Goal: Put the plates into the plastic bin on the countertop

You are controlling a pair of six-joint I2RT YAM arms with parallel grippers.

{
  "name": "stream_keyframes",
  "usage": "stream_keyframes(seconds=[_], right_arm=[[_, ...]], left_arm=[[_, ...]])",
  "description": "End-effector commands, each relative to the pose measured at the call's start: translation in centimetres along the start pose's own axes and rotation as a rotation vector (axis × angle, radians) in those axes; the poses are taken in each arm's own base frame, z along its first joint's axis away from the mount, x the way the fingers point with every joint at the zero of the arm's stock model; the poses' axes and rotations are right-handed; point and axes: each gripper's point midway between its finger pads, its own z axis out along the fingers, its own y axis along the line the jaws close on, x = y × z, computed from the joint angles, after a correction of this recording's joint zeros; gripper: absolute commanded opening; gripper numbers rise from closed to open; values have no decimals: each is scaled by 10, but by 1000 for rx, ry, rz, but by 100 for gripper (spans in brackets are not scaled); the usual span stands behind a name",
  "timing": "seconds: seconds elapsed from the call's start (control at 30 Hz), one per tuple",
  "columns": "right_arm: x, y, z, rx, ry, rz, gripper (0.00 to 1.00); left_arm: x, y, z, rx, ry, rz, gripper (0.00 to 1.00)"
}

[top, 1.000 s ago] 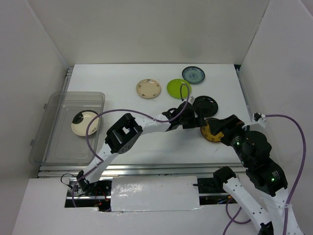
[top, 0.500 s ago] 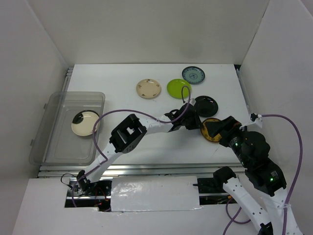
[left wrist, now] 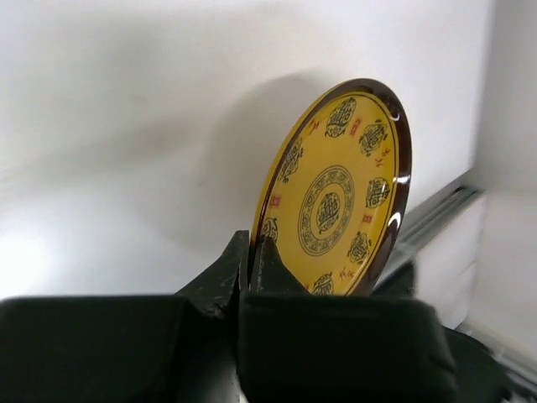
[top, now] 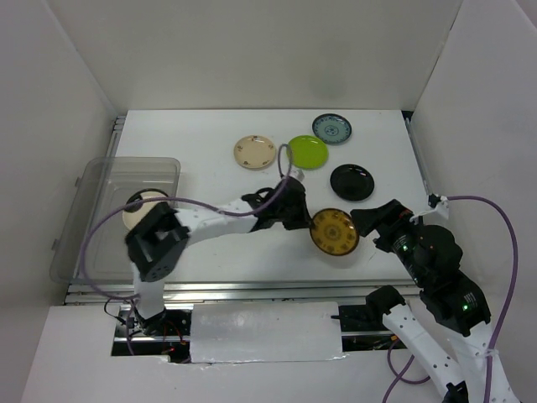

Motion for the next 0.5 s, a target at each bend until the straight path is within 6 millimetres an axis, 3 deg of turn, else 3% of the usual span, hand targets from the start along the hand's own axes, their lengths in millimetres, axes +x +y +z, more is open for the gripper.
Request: stream_keyframes(seconds=[0.0,0.03,0.07,0.1,0.13,0.17,0.2,0.27,0.3,0.37,0.43,0.47], right_arm=[[-14,6,-5,-13,-50,-3,100],[-15,8,-3,-22,-56,2,100],[-12,7,2,-19,-49,1,100],[-1,5,11,-22,-14,-6,100],[0,10,17,-46,-9,-9,100],[8,9,23,-50,21,-14,100],[22,5,35,-37,70,-21,100],[35,12,45,-77,127,-21,100],[45,7,53,-60,160,-22,100],[54,10,62,-87,190,-18,100],[55,12,67,-104,189,-10,100],[61,12,70,-104,211,-7,100]], left_arm=[[-75,25,-94,-117,-226,-67,0],[-102,37,-136,-169,-360,-140,0],[-110,59,-158,-233,-408,-184,0],[-113,113,-180,-364,-430,-260,0],[-128,123,-222,-361,-526,-319,0],[-132,143,-245,-395,-570,-362,0],[-133,180,-291,-468,-653,-442,0],[-132,217,-337,-560,-749,-502,0],[-131,249,-370,-647,-825,-582,0],[-115,284,-420,-758,-912,-651,0],[-115,299,-435,-795,-923,-637,0],[-115,305,-427,-768,-883,-645,0]])
